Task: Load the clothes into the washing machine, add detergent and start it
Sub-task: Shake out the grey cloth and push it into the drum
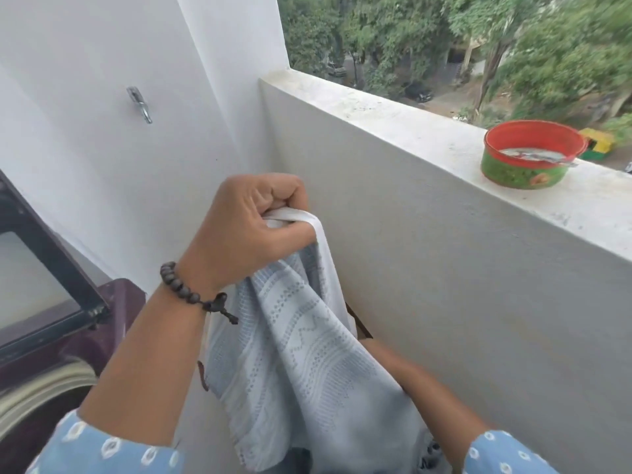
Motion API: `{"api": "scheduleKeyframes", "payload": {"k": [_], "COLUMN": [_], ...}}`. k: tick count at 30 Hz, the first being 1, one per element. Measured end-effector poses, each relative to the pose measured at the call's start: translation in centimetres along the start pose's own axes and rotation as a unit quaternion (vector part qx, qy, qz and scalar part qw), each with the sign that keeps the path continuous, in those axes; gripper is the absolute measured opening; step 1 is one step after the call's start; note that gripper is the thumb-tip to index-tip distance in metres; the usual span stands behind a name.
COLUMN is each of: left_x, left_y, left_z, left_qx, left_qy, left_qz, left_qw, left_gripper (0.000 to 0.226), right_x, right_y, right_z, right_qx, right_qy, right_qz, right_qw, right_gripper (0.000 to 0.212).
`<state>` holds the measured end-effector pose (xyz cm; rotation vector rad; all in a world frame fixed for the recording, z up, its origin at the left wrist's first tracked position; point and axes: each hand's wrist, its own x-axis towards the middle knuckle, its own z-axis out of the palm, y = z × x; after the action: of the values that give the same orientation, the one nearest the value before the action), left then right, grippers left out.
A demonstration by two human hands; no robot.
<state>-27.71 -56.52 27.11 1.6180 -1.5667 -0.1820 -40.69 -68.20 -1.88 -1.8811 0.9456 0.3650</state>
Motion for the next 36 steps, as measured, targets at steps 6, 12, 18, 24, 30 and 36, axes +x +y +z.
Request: {"api": "scheduleKeyframes", "payload": {"k": [6, 12, 18, 24, 30, 36], "left_x": [-1.8, -1.9, -0.4, -0.3, -0.3, -1.5], "left_y": [-3.3, -4.4, -3.6, -2.8, -0.9, -0.5], "left_z": [-2.2, 0.8, 2.0, 0.9, -2.2, -5.3], "left_qx": [-0.019, 0.053, -0.03, 0.025, 0.045, 0.097], "left_qy": [-0.087, -0.087, 0.018, 0.043, 0.089, 0.164], "left_qz": [-0.093, -0.147, -0.109, -0.028, 0.024, -0.003], "left_qw": [0.992, 0.984, 0.993, 0.998, 0.995, 0.982], "left_gripper": [0.026, 0.07, 0.012, 0.019, 0.032, 0.038], "right_x": [-3.7, -12.3, -13.7, -10.1, -6.6, -3.7], "right_y": [-5.2, -15.3, -16.1, -10.8, -7.6, -2.9], "right_z": [-6.0, -13.2, -13.0, -10.6, -6.7, -3.5], "right_qx": [0.044, 0.136, 0.076, 0.06, -0.272, -0.416], "right_qy": [0.171, 0.261, 0.255, 0.09, 0.016, -0.009], "right_qz": [-0.197, -0.412, -0.441, -0.347, -0.153, 0.005], "right_qw": [0.964, 0.862, 0.857, 0.932, 0.95, 0.91], "right_gripper": [0.039, 0.049, 0.047, 0.014, 0.016, 0.041]}}
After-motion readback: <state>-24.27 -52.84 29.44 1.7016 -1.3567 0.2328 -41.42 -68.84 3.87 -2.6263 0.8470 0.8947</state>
